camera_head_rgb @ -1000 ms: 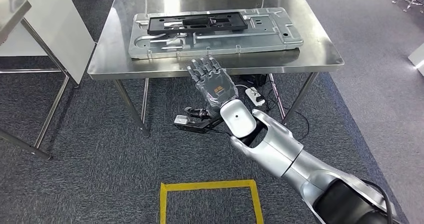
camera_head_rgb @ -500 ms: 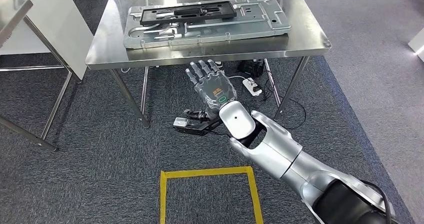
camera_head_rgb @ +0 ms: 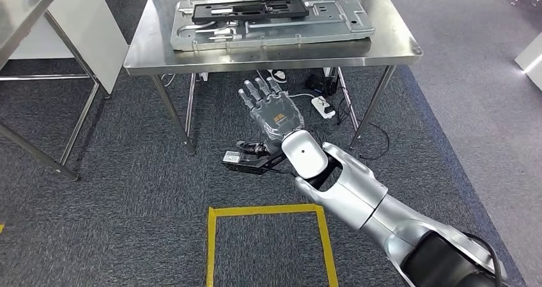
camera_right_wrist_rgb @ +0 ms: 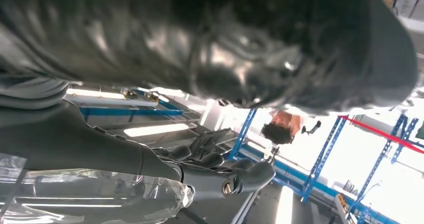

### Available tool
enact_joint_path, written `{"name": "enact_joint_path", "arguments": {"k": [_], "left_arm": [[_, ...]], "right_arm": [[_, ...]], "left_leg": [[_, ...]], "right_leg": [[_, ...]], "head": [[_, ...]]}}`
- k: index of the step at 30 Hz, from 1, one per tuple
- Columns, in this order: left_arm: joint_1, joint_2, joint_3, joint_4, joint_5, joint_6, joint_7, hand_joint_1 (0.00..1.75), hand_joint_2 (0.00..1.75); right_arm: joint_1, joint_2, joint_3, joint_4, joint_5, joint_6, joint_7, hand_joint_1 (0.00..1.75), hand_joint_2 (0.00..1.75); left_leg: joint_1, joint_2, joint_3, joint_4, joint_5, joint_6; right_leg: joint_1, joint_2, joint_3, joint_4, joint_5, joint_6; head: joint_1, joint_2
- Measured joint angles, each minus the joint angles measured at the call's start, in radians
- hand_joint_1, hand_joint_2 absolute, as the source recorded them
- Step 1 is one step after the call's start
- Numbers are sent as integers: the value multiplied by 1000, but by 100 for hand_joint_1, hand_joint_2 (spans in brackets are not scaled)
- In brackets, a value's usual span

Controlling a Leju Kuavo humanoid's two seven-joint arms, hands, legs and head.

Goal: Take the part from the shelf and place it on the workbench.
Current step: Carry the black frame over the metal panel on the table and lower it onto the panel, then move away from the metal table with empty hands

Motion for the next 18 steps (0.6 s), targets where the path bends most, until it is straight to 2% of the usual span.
{"name": "enact_joint_path", "arguments": {"k": [1, 2, 3, 4, 5, 6, 7, 8, 10, 11, 12, 13, 14, 15, 16, 17, 18], "left_arm": [[0, 0, 0, 0, 0, 0, 0, 0, 0], [0, 0, 0, 0, 0, 0, 0, 0, 0], [0, 0, 0, 0, 0, 0, 0, 0, 0], [0, 0, 0, 0, 0, 0, 0, 0, 0], [0, 1, 0, 0, 0, 0, 0, 0, 0], [0, 3, 0, 0, -1, 0, 0, 0, 0], [-1, 5, 0, 0, -1, 0, -1, 0, 0], [-1, 7, 0, 0, -1, 0, -2, 0, 0], [2, 8, 1, 0, -1, -1, -2, 0, 0], [4, 7, 1, 0, -1, -1, -2, 0, 0], [5, 4, 2, 0, -1, -2, -2, 0, 0], [5, 2, 2, 0, 0, -2, -2, 0, 0], [6, 1, 2, 0, 0, -2, -2, 0, 0], [6, 0, 2, 0, 0, -2, -2, 0, 0], [5, 1, 3, 0, 0, -2, -2, 0, 0], [5, 1, 3, 0, 1, -2, -2, 0, 0], [5, 1, 3, 0, 1, -2, -2, 0, 0]], "right_arm": [[2, -1, 0, 0, 0, 0, 0, 0, 0], [3, -2, 0, 0, 0, 0, 0, 0, 0], [4, -2, 0, 0, 0, 0, 0, 0, 0], [3, -2, 0, 0, 0, 0, 0, 0, 0], [2, -2, 0, -1, 0, 0, 0, 0, 0], [1, -1, 0, -2, 0, 0, 0, 0, 0], [0, 0, 0, -3, 0, 0, 0, 0, 0], [-1, 0, 0, -5, 0, 0, 0, 0, 0], [0, 0, 0, -4, -2, 0, -1, 0, 0], [2, 0, 0, -3, -3, 1, -1, 0, 0], [3, 0, 0, -3, -3, 1, -2, 0, 0], [3, 1, 0, -2, -4, 1, -2, 0, 0], [3, 1, 0, -2, -4, 1, -3, 0, 0], [3, 2, 0, -2, -5, 1, -3, 0, 0], [4, 2, 0, -1, -5, 1, -4, 0, 0], [6, 2, 0, 0, -6, 1, -4, 0, 0], [7, 2, 0, 0, -7, 1, -5, 0, 0]], "left_leg": [[0, 0, -15, 1, 11, -2], [1, 0, -32, 3, 22, -5], [2, 0, -48, 7, 32, -9], [3, 0, -64, 13, 42, -15], [3, -1, -79, 19, 49, -21], [4, -2, -91, 26, 57, -28], [4, -3, -100, 30, 67, -35], [6, -4, -106, 30, 79, -41], [15, -5, -116, 27, 93, -53], [19, -5, -126, 37, 74, -56], [21, -5, -139, 69, 32, -59], [21, -4, -153, 121, -27, -59], [20, -4, -167, 189, -86, -57], [19, -5, -176, 259, -127, -55], [16, -5, -177, 314, -139, -52], [13, -6, -167, 346, -126, -47], [8, -6, -143, 347, -97, -41]], "right_leg": [[-6, 0, 1, 38, -2, 5], [-12, 0, 16, 47, 17, 10], [-18, -1, 47, 24, 47, 14], [-25, 0, 92, -26, 70, 19], [-28, 0, 144, -94, 73, 24], [-27, 3, 188, -159, 62, 23], [-25, 4, 216, -207, 47, 21], [-18, 6, 225, -234, 37, 14], [-10, 4, 208, -241, 53, -6], [-8, 2, 198, -241, 64, -16], [-8, 0, 185, -242, 77, -27], [-6, -2, 173, -242, 89, -36], [-3, -2, 158, -242, 101, -42], [0, -2, 143, -242, 114, -46], [4, -2, 127, -241, 126, -47], [7, -2, 111, -240, 138, -48], [9, -2, 95, -239, 150, -48]], "head": [[0, 0], [0, 0], [0, 0], [0, 0], [0, 0], [-1, 0], [-2, 0], [-2, 0], [-2, 0], [-2, 0], [-4, 0], [-5, 0], [-7, 0], [-8, 0], [-9, 0], [-9, 0], [-9, 0]]}}
